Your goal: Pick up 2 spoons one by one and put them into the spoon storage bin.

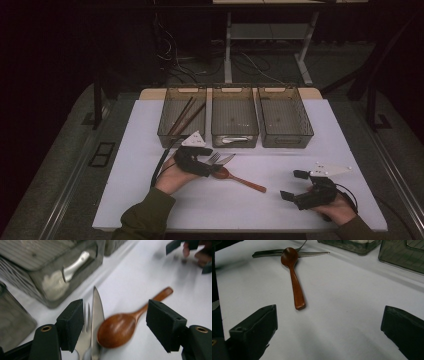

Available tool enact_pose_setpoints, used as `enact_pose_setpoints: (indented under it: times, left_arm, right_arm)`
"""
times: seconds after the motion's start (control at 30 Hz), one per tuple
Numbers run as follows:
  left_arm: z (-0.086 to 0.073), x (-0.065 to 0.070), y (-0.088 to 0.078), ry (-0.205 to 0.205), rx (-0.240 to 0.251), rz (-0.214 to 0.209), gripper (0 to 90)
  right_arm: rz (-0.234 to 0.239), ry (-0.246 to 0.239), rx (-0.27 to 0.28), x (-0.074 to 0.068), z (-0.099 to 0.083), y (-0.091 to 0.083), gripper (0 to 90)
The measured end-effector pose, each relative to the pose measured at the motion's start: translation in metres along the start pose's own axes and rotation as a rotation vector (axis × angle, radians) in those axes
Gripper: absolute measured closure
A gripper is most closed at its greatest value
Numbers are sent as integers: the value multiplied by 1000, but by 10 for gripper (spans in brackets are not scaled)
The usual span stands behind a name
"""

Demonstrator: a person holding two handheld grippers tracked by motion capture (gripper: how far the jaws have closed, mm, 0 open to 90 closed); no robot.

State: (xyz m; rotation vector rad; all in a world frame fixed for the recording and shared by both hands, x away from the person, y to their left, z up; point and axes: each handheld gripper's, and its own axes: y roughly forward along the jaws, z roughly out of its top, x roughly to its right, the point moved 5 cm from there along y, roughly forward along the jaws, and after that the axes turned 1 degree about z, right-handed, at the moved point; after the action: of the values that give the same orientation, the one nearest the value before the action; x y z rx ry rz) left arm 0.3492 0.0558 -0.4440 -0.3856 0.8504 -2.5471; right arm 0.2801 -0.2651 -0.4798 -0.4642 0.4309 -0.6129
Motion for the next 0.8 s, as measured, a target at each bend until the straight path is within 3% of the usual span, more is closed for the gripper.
enact_pose_setpoints:
  times: [0.33,0.8]
  left_arm:
    - [-12,2,19,59,-101,24,300]
    - [-15,-1,29,82,-122,57,350]
  right_arm:
    - [0,-1,4,0,0,0,6]
    - [-1,0,-1,0,0,0,6]
